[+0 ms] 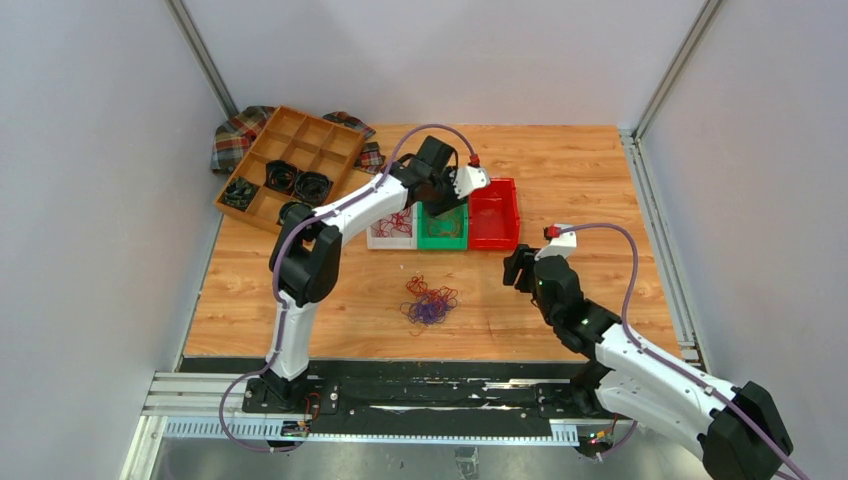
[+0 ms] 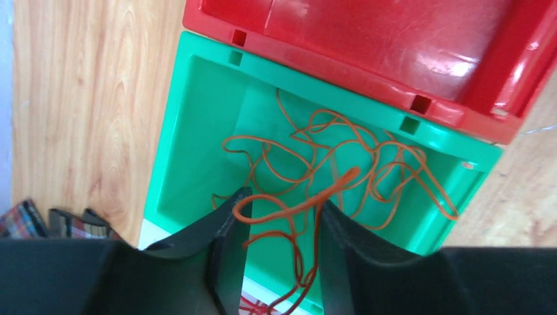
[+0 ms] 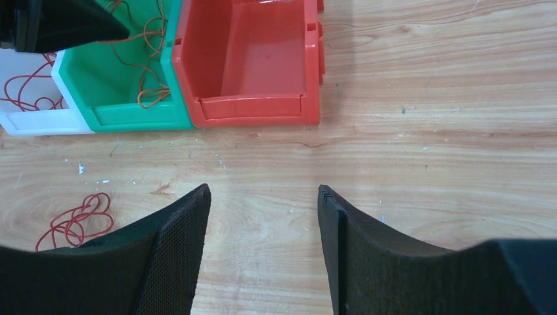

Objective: Untangle the cables
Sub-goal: Place the cable in the bin.

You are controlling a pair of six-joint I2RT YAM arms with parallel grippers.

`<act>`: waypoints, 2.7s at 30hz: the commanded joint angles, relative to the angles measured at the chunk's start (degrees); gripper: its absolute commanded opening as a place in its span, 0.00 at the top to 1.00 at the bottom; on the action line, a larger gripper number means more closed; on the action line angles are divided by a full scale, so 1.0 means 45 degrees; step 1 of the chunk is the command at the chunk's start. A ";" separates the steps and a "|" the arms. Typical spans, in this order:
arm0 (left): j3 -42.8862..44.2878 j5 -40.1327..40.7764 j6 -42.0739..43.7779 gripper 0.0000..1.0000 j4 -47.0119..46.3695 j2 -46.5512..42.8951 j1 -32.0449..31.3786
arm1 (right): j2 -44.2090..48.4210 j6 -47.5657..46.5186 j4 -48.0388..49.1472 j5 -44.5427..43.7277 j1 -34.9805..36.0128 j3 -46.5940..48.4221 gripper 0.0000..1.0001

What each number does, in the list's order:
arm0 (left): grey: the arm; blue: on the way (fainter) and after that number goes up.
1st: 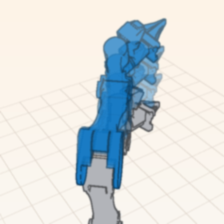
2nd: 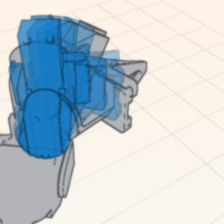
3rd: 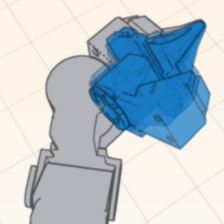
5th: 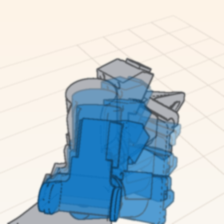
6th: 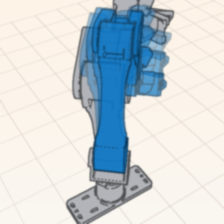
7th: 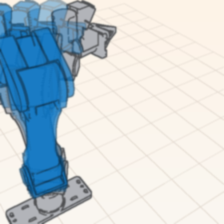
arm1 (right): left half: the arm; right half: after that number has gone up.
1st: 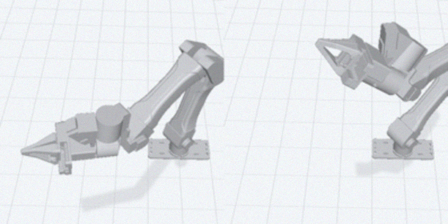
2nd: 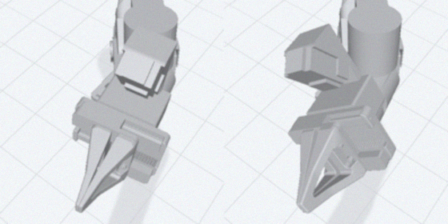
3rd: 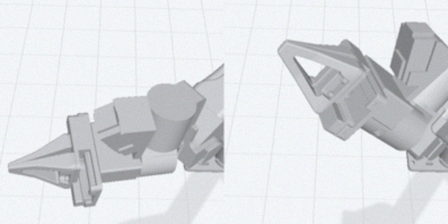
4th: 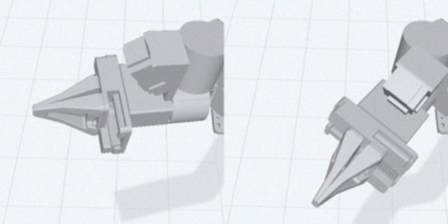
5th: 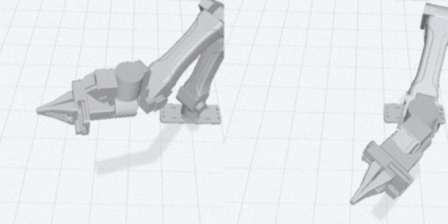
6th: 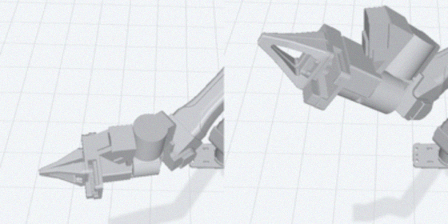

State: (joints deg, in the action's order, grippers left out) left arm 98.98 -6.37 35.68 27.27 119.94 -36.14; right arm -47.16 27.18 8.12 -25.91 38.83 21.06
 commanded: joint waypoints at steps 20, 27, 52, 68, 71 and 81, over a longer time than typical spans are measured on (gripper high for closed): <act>0.2426 -0.3146 0.2558 0.15 0.5408 -0.1480 0.0603 | 0.0590 -0.0359 -0.0538 0.0677 -0.0328 0.0575 0.39; -0.0026 -0.3551 0.2694 0.34 0.6011 -0.3031 0.1114 | 0.0341 -0.0271 -0.0305 0.0891 -0.0328 0.0554 0.39; -0.9133 -0.3317 -0.4953 0.47 -0.2293 -0.6425 0.2543 | -0.9564 -0.0202 0.6062 0.4364 0.3040 0.2568 0.42; -0.9298 -0.3445 -0.5410 0.46 -0.3115 -0.5350 0.2147 | -0.4894 0.0640 0.3954 0.2501 0.3871 -0.1563 0.57; -0.9049 -0.3088 -0.5566 0.46 -0.2910 -0.5046 0.1990 | -0.3765 0.0672 0.3456 0.2316 0.3871 -0.1739 0.57; -0.8401 -0.3393 -0.5800 0.86 -0.2501 -0.4806 0.1937 | -0.1857 0.0418 0.2091 0.1592 0.3879 -0.1450 0.57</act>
State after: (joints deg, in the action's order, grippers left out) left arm 58.76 -20.78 9.89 15.29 99.00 -27.20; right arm -58.76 29.06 21.45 -15.40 54.76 13.80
